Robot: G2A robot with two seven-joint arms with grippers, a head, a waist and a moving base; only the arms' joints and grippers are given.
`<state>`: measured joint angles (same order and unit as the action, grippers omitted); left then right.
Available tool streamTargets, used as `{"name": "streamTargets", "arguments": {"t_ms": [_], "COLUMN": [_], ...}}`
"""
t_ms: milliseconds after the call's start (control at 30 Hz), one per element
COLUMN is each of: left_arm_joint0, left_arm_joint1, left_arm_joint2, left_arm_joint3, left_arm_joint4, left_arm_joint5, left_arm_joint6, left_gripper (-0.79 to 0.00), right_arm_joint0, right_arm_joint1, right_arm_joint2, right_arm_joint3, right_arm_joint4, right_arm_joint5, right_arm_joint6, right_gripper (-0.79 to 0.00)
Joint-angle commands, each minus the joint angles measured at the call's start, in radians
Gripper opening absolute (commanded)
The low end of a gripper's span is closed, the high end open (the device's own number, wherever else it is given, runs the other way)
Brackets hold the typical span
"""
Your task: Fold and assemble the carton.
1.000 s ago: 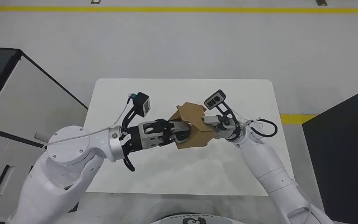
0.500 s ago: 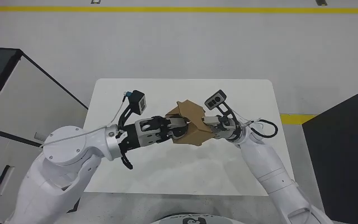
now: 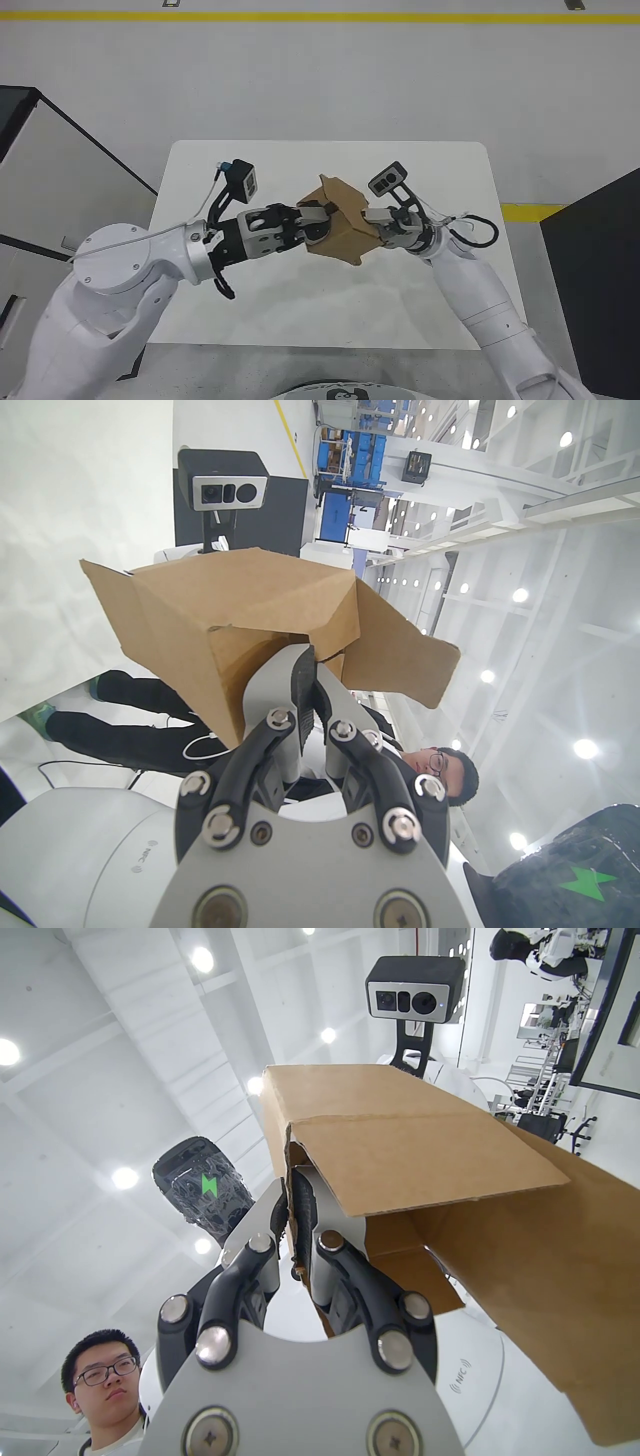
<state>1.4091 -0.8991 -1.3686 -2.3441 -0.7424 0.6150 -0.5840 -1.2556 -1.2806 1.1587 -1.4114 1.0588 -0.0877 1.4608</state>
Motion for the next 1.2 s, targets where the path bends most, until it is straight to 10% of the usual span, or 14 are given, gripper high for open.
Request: {"name": "streamTargets", "arguments": {"t_ms": [0, 1167], "left_arm_joint0": [-0.003, 0.002], "left_arm_joint1": [0.0, -0.002], "left_arm_joint2": [0.002, -0.053], "left_arm_joint3": [0.001, 0.013], "left_arm_joint4": [0.001, -0.044], "left_arm_joint5": [0.001, 0.016], "left_arm_joint6": [0.0, 0.018], "left_gripper": [-0.785, -0.785], "right_arm_joint0": [0.0, -0.007], "right_arm_joint1": [0.0, 0.006], "right_arm_joint2": [0.0, 0.019], "right_arm_joint3": [0.0, -0.006], "right_arm_joint4": [-0.003, -0.003], "right_arm_joint5": [0.0, -0.004], "right_arm_joint6": [-0.003, -0.001], "right_gripper": [-0.785, -0.785]}}
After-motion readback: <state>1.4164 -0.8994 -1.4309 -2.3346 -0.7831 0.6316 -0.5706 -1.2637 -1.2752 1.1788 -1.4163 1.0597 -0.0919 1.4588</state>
